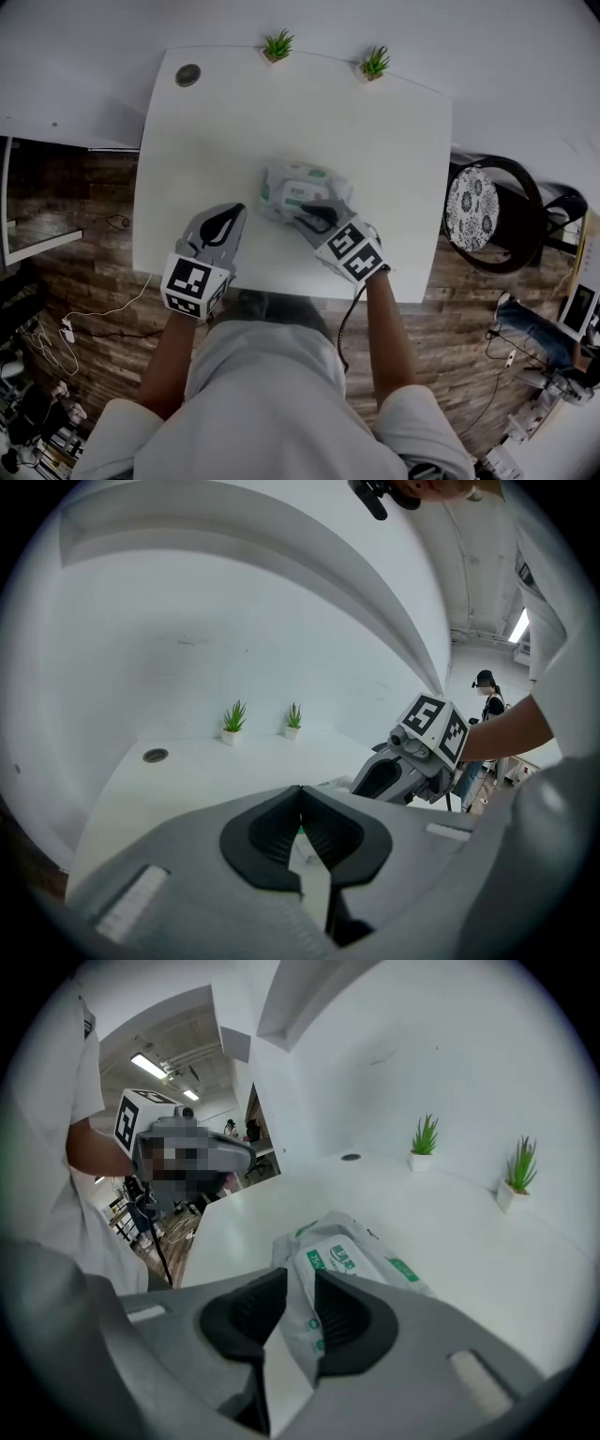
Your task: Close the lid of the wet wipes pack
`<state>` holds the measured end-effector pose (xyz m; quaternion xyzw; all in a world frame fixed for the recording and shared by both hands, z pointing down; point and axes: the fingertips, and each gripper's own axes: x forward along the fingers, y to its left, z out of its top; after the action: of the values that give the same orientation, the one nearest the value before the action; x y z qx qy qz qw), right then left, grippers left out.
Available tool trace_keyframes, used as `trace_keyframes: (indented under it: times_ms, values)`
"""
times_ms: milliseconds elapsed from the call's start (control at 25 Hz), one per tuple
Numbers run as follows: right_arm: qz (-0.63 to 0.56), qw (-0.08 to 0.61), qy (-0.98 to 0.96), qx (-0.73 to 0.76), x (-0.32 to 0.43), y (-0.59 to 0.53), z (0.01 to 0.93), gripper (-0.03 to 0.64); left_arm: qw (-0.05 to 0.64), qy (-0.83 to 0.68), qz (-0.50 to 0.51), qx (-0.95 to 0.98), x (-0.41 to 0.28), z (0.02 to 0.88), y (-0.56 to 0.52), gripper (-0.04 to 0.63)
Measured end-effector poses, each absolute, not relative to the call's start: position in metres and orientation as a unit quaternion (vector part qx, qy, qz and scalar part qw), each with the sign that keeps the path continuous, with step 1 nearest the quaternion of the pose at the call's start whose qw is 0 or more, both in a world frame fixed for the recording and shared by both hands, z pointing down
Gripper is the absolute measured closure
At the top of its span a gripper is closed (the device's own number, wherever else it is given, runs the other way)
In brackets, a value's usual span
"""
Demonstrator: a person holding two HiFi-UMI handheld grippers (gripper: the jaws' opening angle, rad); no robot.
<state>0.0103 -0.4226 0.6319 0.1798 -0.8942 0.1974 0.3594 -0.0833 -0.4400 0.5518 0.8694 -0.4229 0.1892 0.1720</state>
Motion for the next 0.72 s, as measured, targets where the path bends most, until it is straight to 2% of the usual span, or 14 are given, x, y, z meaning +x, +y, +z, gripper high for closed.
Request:
trace_keyframes:
  times_ms: [720]
  values:
    - [0.173,0.234,-0.888,0.357,0.051,-0.421,0.543,0.6,0.132,-0.424,0.153,0.883,-0.079,0.505,-0.419,0.586]
